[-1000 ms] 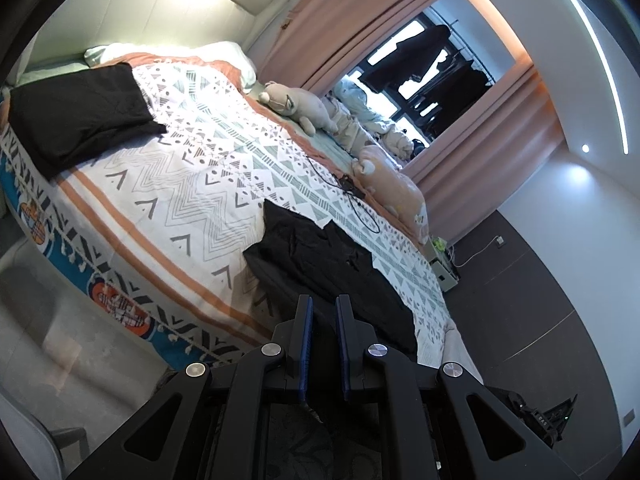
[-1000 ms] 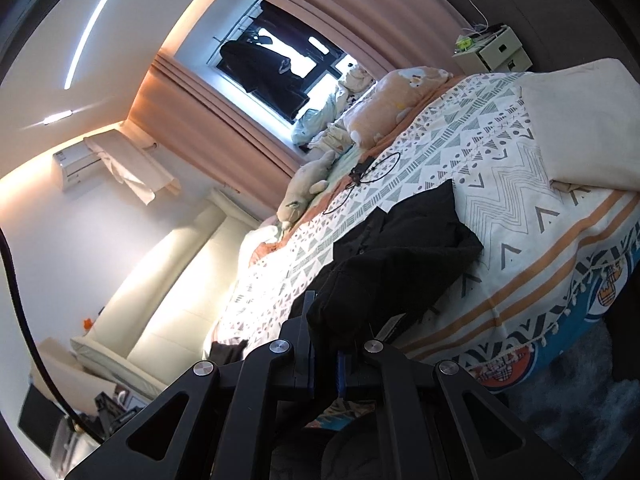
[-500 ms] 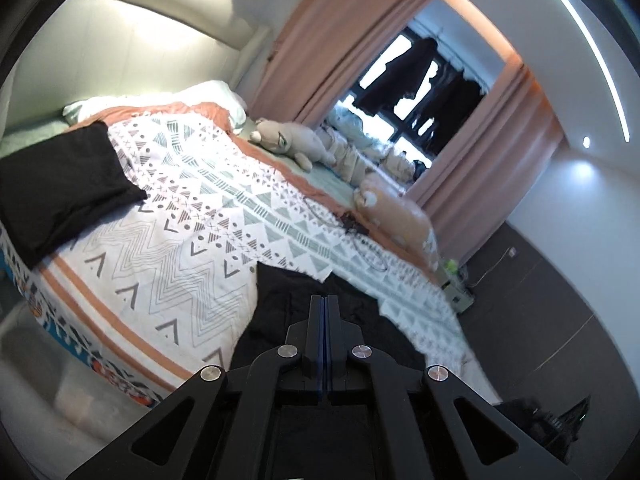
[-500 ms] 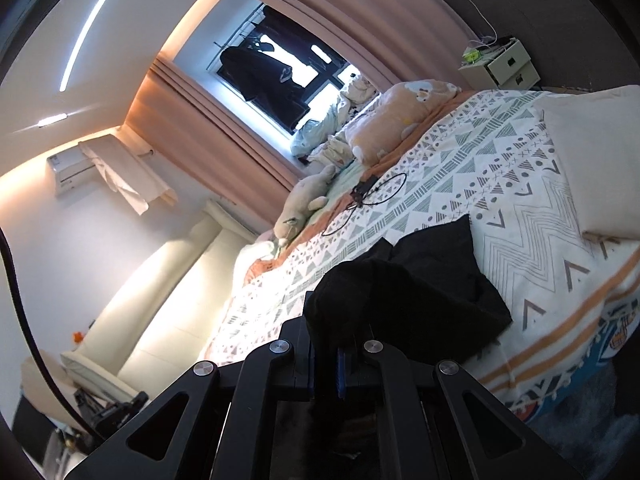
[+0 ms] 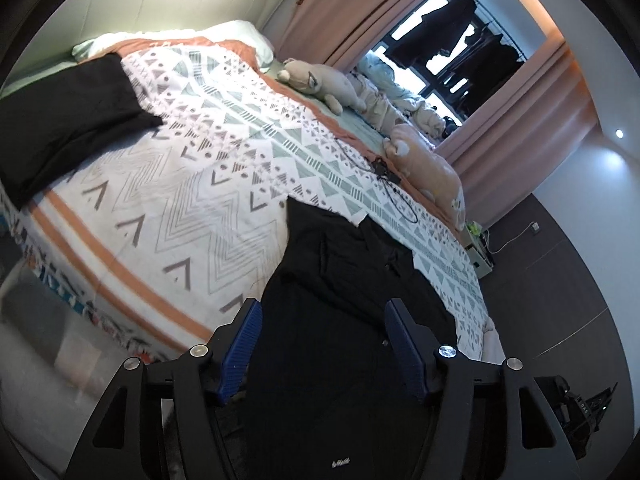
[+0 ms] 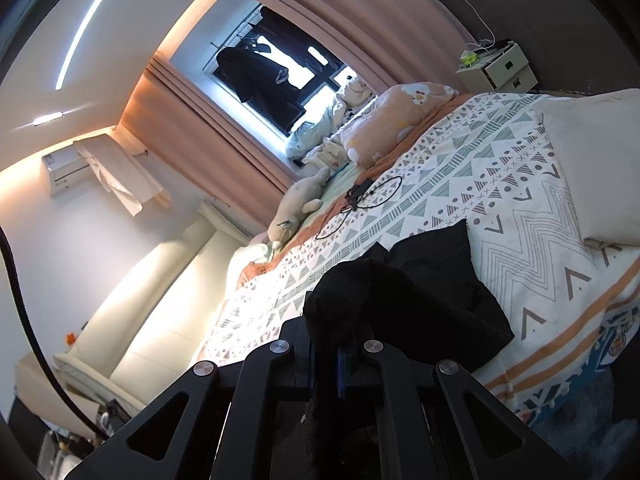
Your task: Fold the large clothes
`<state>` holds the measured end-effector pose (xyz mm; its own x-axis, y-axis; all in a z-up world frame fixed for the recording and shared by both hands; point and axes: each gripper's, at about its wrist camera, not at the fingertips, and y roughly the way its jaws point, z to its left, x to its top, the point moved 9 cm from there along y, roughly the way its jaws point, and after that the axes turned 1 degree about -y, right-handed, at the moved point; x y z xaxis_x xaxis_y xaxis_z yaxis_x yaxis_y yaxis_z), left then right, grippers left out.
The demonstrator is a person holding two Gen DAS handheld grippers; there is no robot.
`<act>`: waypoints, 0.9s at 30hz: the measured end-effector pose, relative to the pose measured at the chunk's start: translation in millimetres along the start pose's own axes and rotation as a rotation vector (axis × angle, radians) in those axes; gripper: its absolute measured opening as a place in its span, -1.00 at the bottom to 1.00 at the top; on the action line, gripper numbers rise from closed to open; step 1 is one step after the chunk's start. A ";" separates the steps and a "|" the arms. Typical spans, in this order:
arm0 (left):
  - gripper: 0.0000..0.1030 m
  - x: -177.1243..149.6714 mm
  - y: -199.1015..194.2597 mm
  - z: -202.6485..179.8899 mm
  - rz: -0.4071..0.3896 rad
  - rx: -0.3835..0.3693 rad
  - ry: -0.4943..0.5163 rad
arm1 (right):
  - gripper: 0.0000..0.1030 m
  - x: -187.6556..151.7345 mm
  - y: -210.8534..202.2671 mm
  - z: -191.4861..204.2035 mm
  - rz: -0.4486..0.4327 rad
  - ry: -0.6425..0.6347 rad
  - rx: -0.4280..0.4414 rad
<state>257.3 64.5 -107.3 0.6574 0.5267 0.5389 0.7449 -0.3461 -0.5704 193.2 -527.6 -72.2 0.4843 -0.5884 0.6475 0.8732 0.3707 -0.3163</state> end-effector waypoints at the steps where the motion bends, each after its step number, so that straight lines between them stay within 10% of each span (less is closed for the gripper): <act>1: 0.26 -7.9 -3.2 4.3 0.007 0.000 -0.011 | -0.85 -3.1 -4.0 1.2 0.000 -0.001 -0.001; 27: 0.21 -152.7 -48.4 50.3 0.199 -0.032 -0.106 | -0.85 -75.8 -71.8 -0.2 0.061 -0.008 -0.029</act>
<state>115.1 39.9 -193.1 0.7773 0.5239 0.3484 0.6061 -0.4751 -0.6379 93.8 -509.8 -98.7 0.5361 -0.5595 0.6322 0.8435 0.3844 -0.3751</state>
